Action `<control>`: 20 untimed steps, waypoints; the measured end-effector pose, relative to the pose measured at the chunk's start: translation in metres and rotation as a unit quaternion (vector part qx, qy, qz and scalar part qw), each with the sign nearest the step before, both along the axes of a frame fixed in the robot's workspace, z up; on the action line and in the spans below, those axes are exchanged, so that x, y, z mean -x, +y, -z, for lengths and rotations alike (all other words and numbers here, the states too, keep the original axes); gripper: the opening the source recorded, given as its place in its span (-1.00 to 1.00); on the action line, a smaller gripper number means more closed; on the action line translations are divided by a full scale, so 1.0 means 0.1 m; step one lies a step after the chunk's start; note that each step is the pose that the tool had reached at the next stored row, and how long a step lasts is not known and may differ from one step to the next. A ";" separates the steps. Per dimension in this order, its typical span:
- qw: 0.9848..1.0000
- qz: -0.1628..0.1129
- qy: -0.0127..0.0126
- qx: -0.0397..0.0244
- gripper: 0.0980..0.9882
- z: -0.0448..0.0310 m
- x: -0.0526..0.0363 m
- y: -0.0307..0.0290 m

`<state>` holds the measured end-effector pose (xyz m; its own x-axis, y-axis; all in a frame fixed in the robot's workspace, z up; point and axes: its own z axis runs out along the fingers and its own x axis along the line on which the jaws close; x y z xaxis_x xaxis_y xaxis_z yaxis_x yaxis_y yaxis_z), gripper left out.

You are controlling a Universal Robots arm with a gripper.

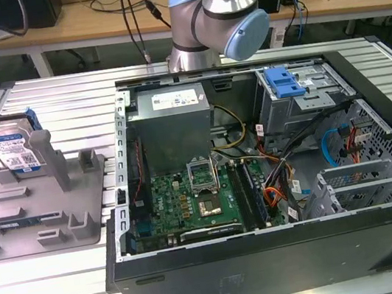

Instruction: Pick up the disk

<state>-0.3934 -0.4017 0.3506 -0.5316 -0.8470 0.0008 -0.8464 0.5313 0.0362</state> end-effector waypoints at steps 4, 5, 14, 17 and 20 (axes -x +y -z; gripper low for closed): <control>0.999 -0.040 -0.004 0.000 -0.14 0.003 0.000 0.000; 0.999 -0.049 -0.005 0.000 -0.14 0.004 0.000 0.000; 0.989 -0.148 -0.009 0.001 -0.14 0.022 0.000 0.000; 0.986 -0.168 -0.013 0.002 -0.14 0.028 0.000 0.000; 0.980 -0.200 -0.019 0.004 -0.14 0.036 0.000 0.000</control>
